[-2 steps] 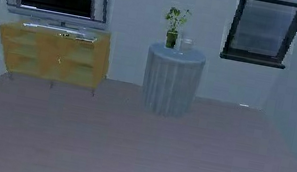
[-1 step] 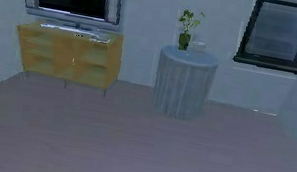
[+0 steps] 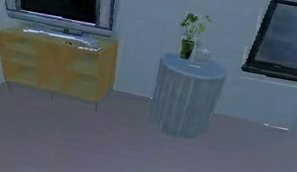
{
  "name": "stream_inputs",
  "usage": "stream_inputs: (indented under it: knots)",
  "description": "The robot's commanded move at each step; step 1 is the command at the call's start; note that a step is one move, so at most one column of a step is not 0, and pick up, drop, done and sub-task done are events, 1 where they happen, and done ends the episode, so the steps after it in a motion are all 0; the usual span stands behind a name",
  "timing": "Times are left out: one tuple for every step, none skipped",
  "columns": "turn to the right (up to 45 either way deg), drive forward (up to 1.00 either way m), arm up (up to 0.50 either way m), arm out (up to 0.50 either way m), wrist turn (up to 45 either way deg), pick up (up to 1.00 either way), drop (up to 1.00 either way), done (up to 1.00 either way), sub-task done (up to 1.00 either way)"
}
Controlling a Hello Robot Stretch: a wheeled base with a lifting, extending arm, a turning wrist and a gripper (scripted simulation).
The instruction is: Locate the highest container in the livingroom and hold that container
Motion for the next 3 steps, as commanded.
stream_inputs:
  knots:
    - [-36.0,0.0,0.0,0.0,0.0,0.0,0.0,0.0,0.0]
    - [0.0,0.45,0.0,0.0,0.0,0.0,0.0,0.0,0.0]
    - [-3.0,0.0,0.0,0.0,0.0,0.0,0.0,0.0,0.0]
